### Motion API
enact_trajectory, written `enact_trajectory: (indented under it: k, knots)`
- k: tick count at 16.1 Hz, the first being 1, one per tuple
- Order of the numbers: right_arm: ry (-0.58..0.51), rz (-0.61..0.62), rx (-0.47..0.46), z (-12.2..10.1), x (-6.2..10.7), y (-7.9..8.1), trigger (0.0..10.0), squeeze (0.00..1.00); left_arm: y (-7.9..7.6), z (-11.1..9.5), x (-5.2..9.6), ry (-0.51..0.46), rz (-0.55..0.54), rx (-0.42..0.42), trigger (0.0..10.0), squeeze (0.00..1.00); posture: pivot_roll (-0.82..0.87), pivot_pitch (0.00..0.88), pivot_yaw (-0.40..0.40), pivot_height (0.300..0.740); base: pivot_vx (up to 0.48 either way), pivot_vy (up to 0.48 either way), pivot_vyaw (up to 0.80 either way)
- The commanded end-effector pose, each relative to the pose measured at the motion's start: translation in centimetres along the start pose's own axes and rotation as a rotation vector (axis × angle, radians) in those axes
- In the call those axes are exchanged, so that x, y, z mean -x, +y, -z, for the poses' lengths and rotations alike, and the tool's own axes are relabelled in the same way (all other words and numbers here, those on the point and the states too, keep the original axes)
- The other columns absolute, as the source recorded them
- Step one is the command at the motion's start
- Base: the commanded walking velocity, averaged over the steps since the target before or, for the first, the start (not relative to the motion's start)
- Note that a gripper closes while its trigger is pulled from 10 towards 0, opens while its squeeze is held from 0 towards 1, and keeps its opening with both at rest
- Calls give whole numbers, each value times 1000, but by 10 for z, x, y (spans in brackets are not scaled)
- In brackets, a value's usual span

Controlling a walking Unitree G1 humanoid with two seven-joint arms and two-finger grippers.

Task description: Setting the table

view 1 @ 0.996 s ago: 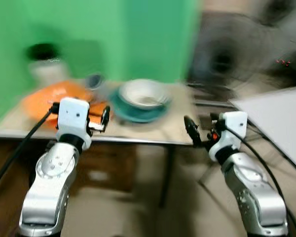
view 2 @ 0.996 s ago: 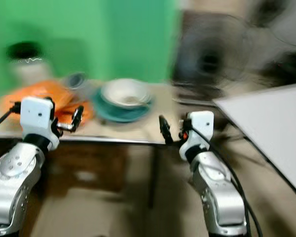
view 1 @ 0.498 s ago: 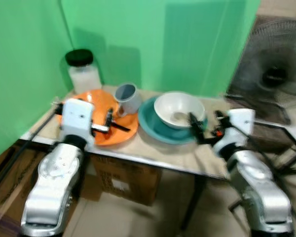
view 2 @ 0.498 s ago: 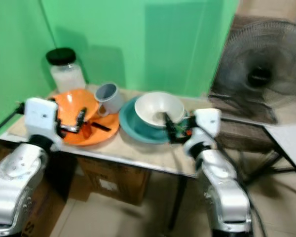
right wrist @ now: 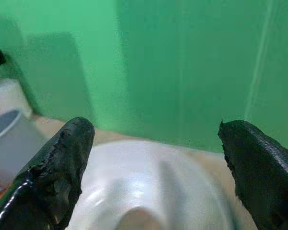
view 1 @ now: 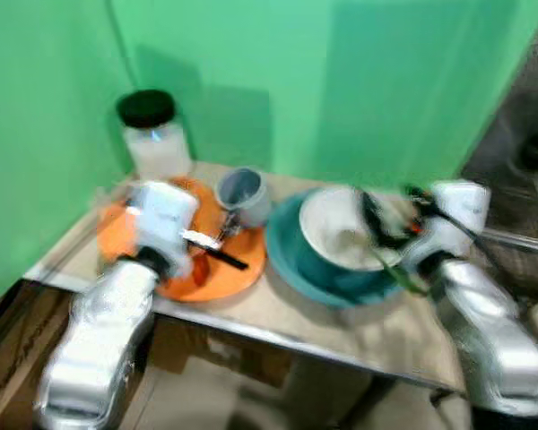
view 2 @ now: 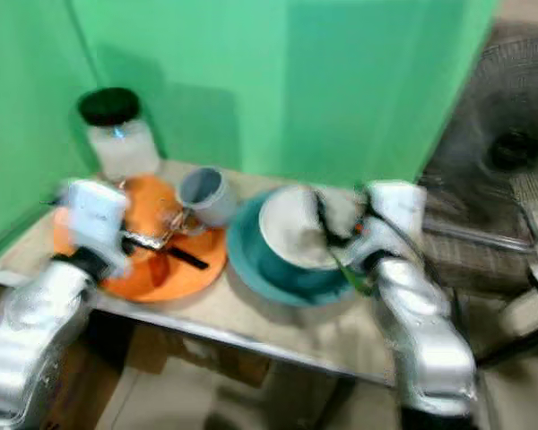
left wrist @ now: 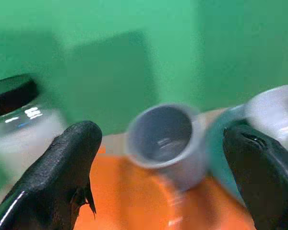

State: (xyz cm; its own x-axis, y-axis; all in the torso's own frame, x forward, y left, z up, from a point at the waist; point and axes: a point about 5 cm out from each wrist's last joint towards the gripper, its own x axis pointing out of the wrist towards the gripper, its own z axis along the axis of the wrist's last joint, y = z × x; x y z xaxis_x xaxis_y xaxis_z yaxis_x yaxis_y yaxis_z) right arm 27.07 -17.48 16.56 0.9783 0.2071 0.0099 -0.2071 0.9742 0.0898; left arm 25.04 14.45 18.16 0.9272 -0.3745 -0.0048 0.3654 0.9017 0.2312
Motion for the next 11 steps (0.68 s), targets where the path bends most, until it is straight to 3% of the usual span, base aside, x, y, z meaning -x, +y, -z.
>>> enact_trajectory:
  k: [1,2,4,5,7,9,11]
  knots:
    - [-46,-78,3,-12,-2,11,10000,925,7,2,6,12,-21,-14,10000,0,-89,0,18,740,0,0,0]
    - [-29,-131,35,-19,-1,8,10000,561,4,-1,8,4,22,-18,10000,0,-92,0,18,740,0,0,0]
    - [24,-171,66,-28,-3,1,10000,0,1,-2,9,8,73,-24,10000,0,-105,0,21,740,0,0,0]
    - [32,-176,75,-31,-4,-1,10000,0,0,-3,10,8,84,-24,10000,0,-105,0,21,740,0,0,0]
    - [176,-177,92,-35,-7,-11,10000,0,-3,-6,7,0,121,-28,10000,0,-120,0,20,740,0,0,0]
    - [411,-220,156,-38,-12,-18,10000,0,-11,-6,4,4,215,-42,10000,0,-144,0,16,740,0,0,0]
    - [470,-256,177,-43,-17,-18,10000,0,-15,-6,3,13,276,-47,10000,0,-160,0,16,740,0,0,0]
